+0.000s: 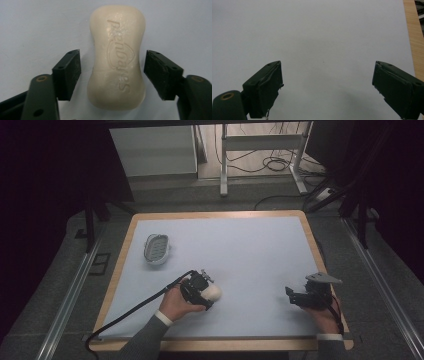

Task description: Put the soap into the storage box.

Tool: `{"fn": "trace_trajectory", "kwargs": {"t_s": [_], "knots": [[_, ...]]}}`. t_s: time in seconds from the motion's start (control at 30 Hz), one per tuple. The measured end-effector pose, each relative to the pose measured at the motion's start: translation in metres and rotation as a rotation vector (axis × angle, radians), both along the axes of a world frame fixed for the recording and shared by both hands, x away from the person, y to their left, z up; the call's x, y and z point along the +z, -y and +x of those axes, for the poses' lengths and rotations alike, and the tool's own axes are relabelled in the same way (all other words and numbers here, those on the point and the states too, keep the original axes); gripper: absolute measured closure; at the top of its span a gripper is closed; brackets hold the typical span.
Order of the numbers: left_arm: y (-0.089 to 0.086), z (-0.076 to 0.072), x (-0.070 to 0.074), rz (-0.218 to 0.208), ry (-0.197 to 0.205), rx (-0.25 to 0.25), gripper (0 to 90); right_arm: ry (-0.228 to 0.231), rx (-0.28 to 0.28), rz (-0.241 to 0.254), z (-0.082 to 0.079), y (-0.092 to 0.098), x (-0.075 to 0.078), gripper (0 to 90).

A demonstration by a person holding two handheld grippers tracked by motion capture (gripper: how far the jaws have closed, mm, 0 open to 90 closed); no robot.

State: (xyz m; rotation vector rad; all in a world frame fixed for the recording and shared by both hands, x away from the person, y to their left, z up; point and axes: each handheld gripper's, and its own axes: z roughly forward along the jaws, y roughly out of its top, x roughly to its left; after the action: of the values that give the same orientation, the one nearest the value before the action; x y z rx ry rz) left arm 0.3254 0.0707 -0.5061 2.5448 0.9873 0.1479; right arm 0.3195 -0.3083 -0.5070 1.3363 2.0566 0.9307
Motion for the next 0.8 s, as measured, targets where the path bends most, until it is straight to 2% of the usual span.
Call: {"fn": "trace_trajectory", "kwargs": {"t_s": [0.23,0.57,0.8], "knots": [[0.0028,-0.0014,-0.0041,0.005,-0.001,-0.005,44.0,-0.002,-0.003,-0.008,0.0001,-0.0001,-0.0004,9.4],[-0.0006,-0.0004,-0.0003,-0.016,0.012,-0.015,48.8,-0.003,-0.009,-0.005,0.0002,0.0003,-0.0006,9.3],[-0.0027,0.0006,0.0005,-0.010,0.007,-0.023,49.3,0.004,-0.013,-0.006,-0.0005,0.0014,-0.0004,9.3]]}}
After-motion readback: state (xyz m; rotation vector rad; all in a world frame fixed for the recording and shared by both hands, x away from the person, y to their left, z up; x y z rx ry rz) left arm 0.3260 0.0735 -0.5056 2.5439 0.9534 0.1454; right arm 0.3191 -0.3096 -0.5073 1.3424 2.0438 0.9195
